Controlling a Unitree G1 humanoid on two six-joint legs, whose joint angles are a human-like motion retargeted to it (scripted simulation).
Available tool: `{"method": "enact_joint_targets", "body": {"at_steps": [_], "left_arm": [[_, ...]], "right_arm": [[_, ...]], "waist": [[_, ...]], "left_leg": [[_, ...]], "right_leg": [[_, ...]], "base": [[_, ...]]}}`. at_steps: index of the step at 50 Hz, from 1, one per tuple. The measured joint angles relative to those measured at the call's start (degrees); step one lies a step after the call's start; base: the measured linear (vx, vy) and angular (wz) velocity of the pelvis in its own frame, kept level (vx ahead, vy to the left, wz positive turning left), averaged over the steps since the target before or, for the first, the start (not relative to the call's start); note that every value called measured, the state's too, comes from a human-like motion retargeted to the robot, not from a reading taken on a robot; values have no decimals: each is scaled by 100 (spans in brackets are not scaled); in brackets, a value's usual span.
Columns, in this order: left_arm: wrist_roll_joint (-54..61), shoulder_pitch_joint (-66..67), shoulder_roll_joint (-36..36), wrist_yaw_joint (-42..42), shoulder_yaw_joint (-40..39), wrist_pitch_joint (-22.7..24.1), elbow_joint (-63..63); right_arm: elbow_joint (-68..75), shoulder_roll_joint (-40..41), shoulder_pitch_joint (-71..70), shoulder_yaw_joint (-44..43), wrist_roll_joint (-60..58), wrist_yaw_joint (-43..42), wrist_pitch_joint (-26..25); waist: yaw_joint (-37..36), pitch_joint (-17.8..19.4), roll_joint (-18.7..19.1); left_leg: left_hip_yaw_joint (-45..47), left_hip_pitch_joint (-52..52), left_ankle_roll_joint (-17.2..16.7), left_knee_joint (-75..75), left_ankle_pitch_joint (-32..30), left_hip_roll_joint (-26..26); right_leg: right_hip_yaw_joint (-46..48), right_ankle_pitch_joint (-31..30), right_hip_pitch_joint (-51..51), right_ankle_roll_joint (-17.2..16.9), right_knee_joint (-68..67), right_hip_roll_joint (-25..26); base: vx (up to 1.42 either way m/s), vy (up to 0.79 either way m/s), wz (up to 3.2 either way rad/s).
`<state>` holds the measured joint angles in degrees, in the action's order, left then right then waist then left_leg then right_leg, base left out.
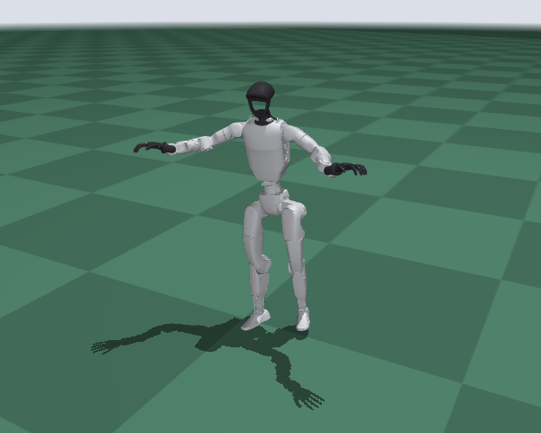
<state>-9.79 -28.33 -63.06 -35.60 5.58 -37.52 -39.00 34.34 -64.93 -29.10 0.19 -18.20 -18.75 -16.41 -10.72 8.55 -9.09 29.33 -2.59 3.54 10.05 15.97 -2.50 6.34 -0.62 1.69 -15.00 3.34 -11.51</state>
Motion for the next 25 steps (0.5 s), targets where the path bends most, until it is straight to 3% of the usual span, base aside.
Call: {"method": "enact_joint_targets", "body": {"at_steps": [3, 8, 10, 15, 20, 25], "left_arm": [[-362, -3, -30, 377, 32, -262, -22], [-380, -36, -43, 352, 30, -284, 34], [-111, -93, -17, 53, 14, -70, 101], [1095, -351, 86, -1266, 55, 1203, 292], [1192, -604, -68, -1376, 287, 1487, 271], [1047, -719, -235, -1189, 422, 1459, 159]], "right_arm": [[-60, 39, 103, -77, 75, 165, -51], [-141, 40, 279, -179, 212, 103, 30], [-162, 18, 324, -216, 238, -28, 140], [-156, -28, 325, -246, 186, -641, 552], [-124, 48, 175, -59, 147, -795, 666], [-122, 141, -24, 175, 136, -824, 696]], "waist": [[187, -19, 0], [564, -162, 207], [712, -208, 319], [994, -213, 541], [1150, -51, 609], [1036, 143, 618]], "left_leg": [[-437, -304, -45, 722, 338, 8], [-1504, -830, -309, 778, 73, -26], [-1863, -1053, -403, 342, 5, -35], [-2018, -1254, -645, -798, 200, 64], [-1832, -1182, -745, -1392, 82, 130], [-1588, -932, -887, -1505, -113, 211]], "right_leg": [[105, -101, 38, 5, 3, -20], [373, -310, 190, 79, 69, 150], [485, -409, 310, 68, 90, 222], [676, -524, 687, 0, 166, 379], [666, 63, 992, 0, 166, 527], [876, 396, 1184, 71, 166, 620]], "base": [[-32, 0, 34], [-36, 7, 44], [-42, 14, 49], [-48, 14, 37], [-52, 11, 6], [-50, 7, -43]]}}
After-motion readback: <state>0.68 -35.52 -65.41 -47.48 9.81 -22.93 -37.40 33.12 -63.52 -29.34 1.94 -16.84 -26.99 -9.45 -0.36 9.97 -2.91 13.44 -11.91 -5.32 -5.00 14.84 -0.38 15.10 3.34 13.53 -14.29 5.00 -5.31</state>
